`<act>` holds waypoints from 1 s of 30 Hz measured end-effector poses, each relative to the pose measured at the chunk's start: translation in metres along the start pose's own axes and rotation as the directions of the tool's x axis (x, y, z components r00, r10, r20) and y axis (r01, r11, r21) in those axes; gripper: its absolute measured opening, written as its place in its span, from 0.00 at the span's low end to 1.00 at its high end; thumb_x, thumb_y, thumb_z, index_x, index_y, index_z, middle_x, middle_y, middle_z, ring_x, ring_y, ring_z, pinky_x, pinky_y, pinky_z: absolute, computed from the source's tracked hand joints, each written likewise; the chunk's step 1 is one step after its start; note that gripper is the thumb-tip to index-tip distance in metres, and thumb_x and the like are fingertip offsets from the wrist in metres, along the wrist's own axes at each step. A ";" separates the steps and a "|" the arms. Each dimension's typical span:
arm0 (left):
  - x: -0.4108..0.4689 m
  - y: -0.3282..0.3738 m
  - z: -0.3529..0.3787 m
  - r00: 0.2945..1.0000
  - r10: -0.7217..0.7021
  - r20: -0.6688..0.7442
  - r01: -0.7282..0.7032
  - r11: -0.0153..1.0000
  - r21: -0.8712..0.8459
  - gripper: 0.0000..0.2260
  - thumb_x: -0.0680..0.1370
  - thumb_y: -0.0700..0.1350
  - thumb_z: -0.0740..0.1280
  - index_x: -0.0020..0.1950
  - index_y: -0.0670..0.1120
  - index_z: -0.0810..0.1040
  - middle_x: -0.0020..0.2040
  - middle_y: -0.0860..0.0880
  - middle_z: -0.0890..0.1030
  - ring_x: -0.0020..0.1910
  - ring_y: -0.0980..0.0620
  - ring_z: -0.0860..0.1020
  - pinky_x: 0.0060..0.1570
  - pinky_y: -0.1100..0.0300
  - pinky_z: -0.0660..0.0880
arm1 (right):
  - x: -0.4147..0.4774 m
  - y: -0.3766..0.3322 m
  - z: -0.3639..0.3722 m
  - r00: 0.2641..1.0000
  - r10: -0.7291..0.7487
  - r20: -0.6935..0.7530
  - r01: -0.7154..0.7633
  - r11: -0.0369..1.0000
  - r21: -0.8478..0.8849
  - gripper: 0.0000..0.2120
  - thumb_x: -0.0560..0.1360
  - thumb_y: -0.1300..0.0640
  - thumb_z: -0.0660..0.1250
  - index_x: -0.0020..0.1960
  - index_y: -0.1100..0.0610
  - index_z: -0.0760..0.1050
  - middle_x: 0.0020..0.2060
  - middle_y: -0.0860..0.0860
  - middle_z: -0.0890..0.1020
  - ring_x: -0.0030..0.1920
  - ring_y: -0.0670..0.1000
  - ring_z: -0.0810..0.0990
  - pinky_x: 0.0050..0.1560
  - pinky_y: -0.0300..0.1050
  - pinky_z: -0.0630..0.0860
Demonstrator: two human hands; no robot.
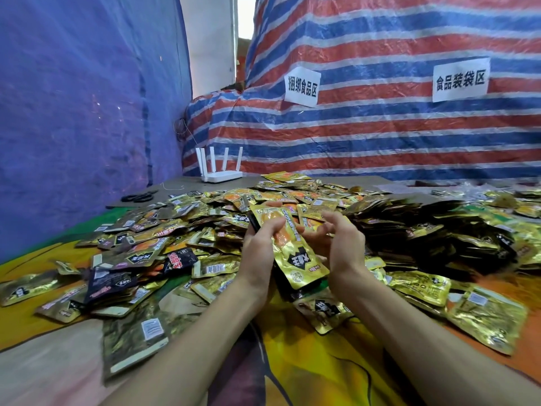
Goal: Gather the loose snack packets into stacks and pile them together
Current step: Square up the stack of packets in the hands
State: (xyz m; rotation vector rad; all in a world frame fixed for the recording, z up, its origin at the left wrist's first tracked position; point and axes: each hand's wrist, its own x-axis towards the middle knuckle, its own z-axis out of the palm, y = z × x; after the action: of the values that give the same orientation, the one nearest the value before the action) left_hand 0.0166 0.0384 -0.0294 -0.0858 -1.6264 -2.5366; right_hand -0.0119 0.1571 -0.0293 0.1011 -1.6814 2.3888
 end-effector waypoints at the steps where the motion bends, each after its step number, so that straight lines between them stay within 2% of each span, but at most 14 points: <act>1: 0.000 0.000 -0.001 1.000 0.003 0.005 -0.003 1.000 -0.013 0.18 0.80 0.45 0.64 0.60 0.32 0.78 0.52 0.34 0.81 0.49 0.37 0.80 0.58 0.40 0.76 | 0.000 -0.001 -0.001 0.996 0.091 -0.021 -0.088 0.992 0.094 0.18 0.77 0.51 0.65 0.30 0.56 0.70 0.32 0.55 0.85 0.29 0.51 0.83 0.30 0.39 0.74; 3: 0.000 0.001 -0.001 1.000 0.015 -0.007 -0.016 0.999 -0.041 0.17 0.79 0.46 0.64 0.59 0.33 0.78 0.50 0.36 0.80 0.49 0.37 0.78 0.60 0.38 0.74 | 0.000 -0.001 -0.006 0.983 0.173 -0.053 -0.165 0.978 0.126 0.18 0.78 0.52 0.65 0.31 0.55 0.69 0.25 0.50 0.78 0.22 0.48 0.75 0.25 0.35 0.66; 5: 0.003 0.002 -0.006 0.999 0.037 -0.038 -0.039 0.998 -0.042 0.20 0.79 0.48 0.64 0.61 0.32 0.77 0.51 0.36 0.79 0.50 0.38 0.78 0.60 0.39 0.74 | 0.001 -0.001 -0.008 0.985 0.170 0.044 -0.167 0.985 -0.051 0.18 0.77 0.48 0.68 0.32 0.55 0.72 0.26 0.50 0.76 0.25 0.48 0.74 0.30 0.39 0.67; 7: 0.005 0.005 -0.011 0.997 0.050 -0.057 -0.054 0.996 -0.065 0.18 0.79 0.49 0.64 0.59 0.35 0.78 0.52 0.34 0.79 0.51 0.37 0.79 0.64 0.35 0.72 | -0.002 0.000 -0.006 0.947 0.210 0.244 -0.162 0.965 -0.205 0.17 0.75 0.42 0.69 0.36 0.55 0.78 0.33 0.51 0.82 0.34 0.48 0.80 0.38 0.45 0.73; 9: 0.007 0.006 -0.016 0.997 0.048 -0.067 -0.055 0.994 -0.098 0.16 0.79 0.49 0.65 0.57 0.37 0.78 0.54 0.32 0.78 0.53 0.34 0.79 0.66 0.34 0.70 | -0.006 0.001 -0.001 0.879 0.278 0.388 -0.186 0.948 -0.257 0.16 0.72 0.41 0.71 0.44 0.54 0.83 0.41 0.50 0.85 0.42 0.48 0.83 0.45 0.49 0.77; 12: 0.007 0.008 -0.021 0.999 0.019 -0.033 -0.023 0.990 -0.141 0.14 0.78 0.48 0.65 0.57 0.40 0.79 0.53 0.36 0.78 0.51 0.37 0.78 0.63 0.38 0.72 | -0.008 0.004 0.003 0.868 0.273 0.415 -0.158 0.944 -0.290 0.08 0.76 0.45 0.71 0.50 0.47 0.85 0.52 0.49 0.85 0.53 0.49 0.81 0.48 0.48 0.76; 15: 0.008 0.006 -0.025 0.999 -0.033 0.011 0.034 0.989 -0.145 0.15 0.78 0.49 0.64 0.56 0.40 0.81 0.55 0.35 0.79 0.55 0.35 0.78 0.68 0.35 0.68 | -0.009 0.005 0.004 0.882 0.224 0.415 -0.111 0.954 -0.278 0.05 0.77 0.49 0.71 0.52 0.43 0.84 0.51 0.46 0.85 0.51 0.47 0.81 0.41 0.44 0.78; 17: 0.009 0.004 -0.025 0.999 -0.043 0.031 0.047 0.988 -0.149 0.14 0.78 0.48 0.63 0.52 0.41 0.85 0.58 0.33 0.81 0.58 0.33 0.79 0.69 0.33 0.67 | -0.008 0.007 0.005 0.900 0.177 0.398 -0.053 0.952 -0.303 0.06 0.78 0.52 0.72 0.54 0.48 0.83 0.48 0.45 0.85 0.46 0.42 0.83 0.38 0.43 0.78; 19: 0.010 0.004 -0.024 0.999 -0.032 0.043 0.040 0.983 -0.178 0.15 0.79 0.48 0.61 0.49 0.45 0.87 0.59 0.34 0.82 0.58 0.34 0.80 0.66 0.34 0.71 | -0.007 0.007 0.003 0.900 0.172 0.401 -0.051 0.954 -0.295 0.04 0.77 0.56 0.72 0.52 0.53 0.82 0.45 0.47 0.84 0.43 0.44 0.83 0.40 0.47 0.78; 20: 0.011 0.004 -0.024 0.999 -0.018 0.043 0.026 0.982 -0.189 0.16 0.79 0.48 0.61 0.49 0.45 0.88 0.59 0.35 0.82 0.56 0.35 0.82 0.61 0.36 0.75 | -0.006 0.006 0.001 0.883 0.192 0.428 -0.071 0.957 -0.282 0.05 0.76 0.57 0.74 0.52 0.54 0.81 0.47 0.50 0.83 0.45 0.47 0.82 0.43 0.51 0.78; 23: 0.013 0.006 -0.025 0.998 -0.023 0.051 0.031 0.985 -0.171 0.18 0.80 0.53 0.61 0.54 0.45 0.86 0.53 0.38 0.84 0.45 0.40 0.84 0.43 0.47 0.82 | -0.007 0.002 -0.001 0.812 0.267 0.520 -0.130 0.950 -0.284 0.22 0.69 0.56 0.78 0.60 0.55 0.75 0.52 0.56 0.83 0.51 0.56 0.84 0.51 0.64 0.80; 25: 0.013 0.005 -0.023 0.999 -0.035 0.028 0.037 0.997 -0.064 0.19 0.79 0.56 0.64 0.60 0.45 0.84 0.56 0.39 0.84 0.51 0.37 0.84 0.49 0.44 0.80 | -0.009 -0.001 -0.001 0.828 0.269 0.491 -0.118 0.941 -0.316 0.28 0.66 0.58 0.77 0.64 0.53 0.74 0.55 0.59 0.83 0.53 0.59 0.86 0.52 0.68 0.81; 28: 0.010 0.000 -0.016 0.998 -0.046 -0.036 0.049 0.997 0.068 0.27 0.71 0.58 0.74 0.66 0.45 0.79 0.58 0.39 0.83 0.54 0.37 0.83 0.51 0.42 0.79 | -0.005 -0.016 -0.005 0.890 0.184 0.417 -0.016 0.927 -0.375 0.24 0.70 0.62 0.75 0.63 0.52 0.75 0.46 0.54 0.84 0.42 0.50 0.86 0.35 0.50 0.82; 30: 0.009 -0.005 -0.011 1.000 0.002 0.028 -0.005 0.992 0.128 0.32 0.68 0.59 0.76 0.68 0.47 0.77 0.59 0.42 0.83 0.56 0.40 0.82 0.52 0.45 0.79 | 0.004 -0.035 -0.013 0.942 0.113 0.317 0.035 0.904 -0.426 0.22 0.73 0.63 0.73 0.65 0.52 0.75 0.46 0.54 0.83 0.37 0.50 0.85 0.32 0.46 0.80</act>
State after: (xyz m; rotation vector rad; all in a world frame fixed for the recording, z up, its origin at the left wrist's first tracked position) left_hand 0.0077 0.0297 -0.0375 -0.1117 -1.7930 -2.4315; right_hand -0.0070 0.1812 -0.0010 0.4255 -2.3442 2.0509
